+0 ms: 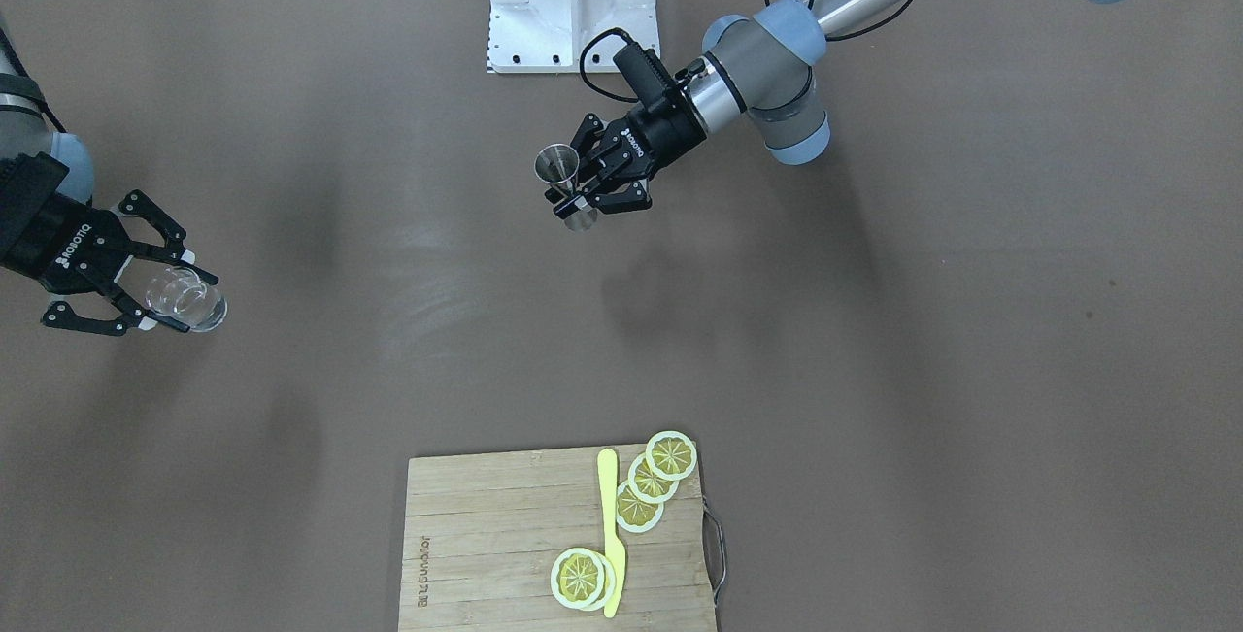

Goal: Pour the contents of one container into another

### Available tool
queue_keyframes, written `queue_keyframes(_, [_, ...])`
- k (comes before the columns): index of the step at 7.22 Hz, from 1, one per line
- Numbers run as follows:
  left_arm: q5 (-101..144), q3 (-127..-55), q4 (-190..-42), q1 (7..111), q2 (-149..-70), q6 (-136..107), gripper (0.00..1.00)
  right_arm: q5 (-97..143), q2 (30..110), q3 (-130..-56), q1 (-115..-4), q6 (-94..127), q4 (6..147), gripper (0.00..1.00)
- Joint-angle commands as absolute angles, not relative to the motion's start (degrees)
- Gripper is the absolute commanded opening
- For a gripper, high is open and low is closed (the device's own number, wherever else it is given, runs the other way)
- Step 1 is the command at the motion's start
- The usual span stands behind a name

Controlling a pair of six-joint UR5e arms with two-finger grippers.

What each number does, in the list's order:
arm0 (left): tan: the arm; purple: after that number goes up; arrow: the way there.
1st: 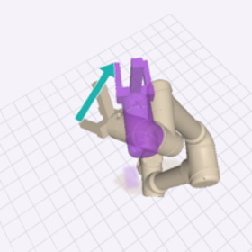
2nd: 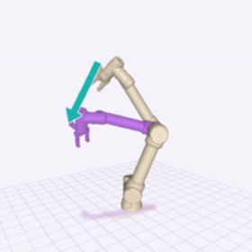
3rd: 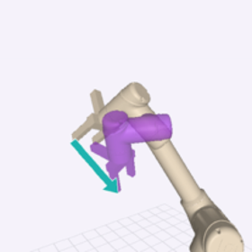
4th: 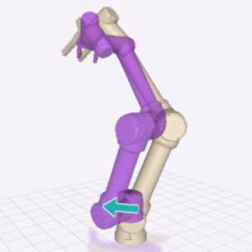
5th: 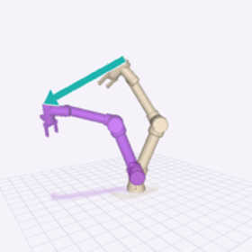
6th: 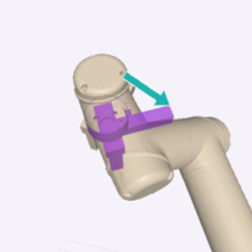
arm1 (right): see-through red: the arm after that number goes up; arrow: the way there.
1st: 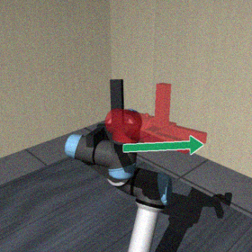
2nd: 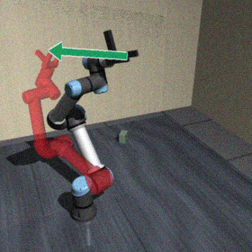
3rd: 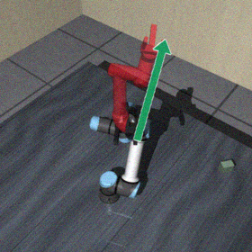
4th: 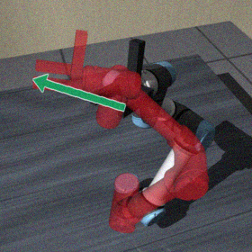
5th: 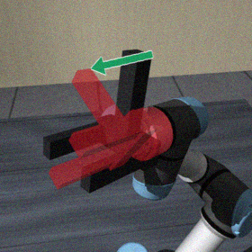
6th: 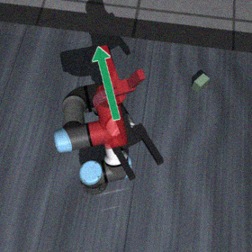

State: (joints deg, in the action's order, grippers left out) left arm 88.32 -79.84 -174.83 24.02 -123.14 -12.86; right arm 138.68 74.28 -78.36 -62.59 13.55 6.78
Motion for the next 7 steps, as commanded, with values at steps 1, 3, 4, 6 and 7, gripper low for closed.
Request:
queue_keyframes(1, [88.5, -81.2, -175.2, 24.1, -122.5, -12.7, 0.00, 138.1, 74.1, -80.0, -62.6, 13.4, 7.6, 0.00])
queue_keyframes(3, [88.2, -80.9, -174.6, 23.8, -122.9, -12.7, 0.00, 137.5, 74.1, -84.3, -62.6, 13.0, 12.4, 0.00])
queue_keyframes(4, [88.2, -80.8, -174.6, 23.8, -123.1, -12.7, 0.00, 136.0, 74.3, -87.6, -62.5, 12.7, 16.0, 0.00])
queue_keyframes(6, [88.2, -80.7, -174.6, 23.7, -123.0, -12.7, 0.00, 130.1, 74.8, -92.9, -60.3, 11.4, 21.8, 0.00])
queue_keyframes(7, [88.3, -80.6, -174.6, 23.6, -123.1, -12.7, 0.00, 128.6, 74.9, -95.9, -59.0, 9.1, 25.9, 0.00])
